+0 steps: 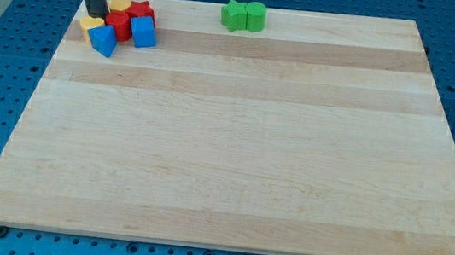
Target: Move the yellow heart towards the center of the board
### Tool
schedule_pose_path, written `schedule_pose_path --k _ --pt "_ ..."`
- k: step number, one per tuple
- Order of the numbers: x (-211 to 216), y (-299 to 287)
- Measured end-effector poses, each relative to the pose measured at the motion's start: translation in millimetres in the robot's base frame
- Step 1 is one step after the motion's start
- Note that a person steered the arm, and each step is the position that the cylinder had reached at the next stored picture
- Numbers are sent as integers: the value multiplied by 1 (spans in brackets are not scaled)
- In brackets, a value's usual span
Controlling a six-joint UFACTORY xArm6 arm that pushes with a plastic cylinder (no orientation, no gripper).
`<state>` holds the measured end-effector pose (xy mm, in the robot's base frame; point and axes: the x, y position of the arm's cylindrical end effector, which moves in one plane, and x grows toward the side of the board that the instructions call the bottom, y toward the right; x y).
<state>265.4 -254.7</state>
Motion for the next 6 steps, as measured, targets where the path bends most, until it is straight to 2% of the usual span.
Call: schedule_pose_path --k 2,4,6 --pt "3 -50" --pt "5 -29" --pt "32 -23"
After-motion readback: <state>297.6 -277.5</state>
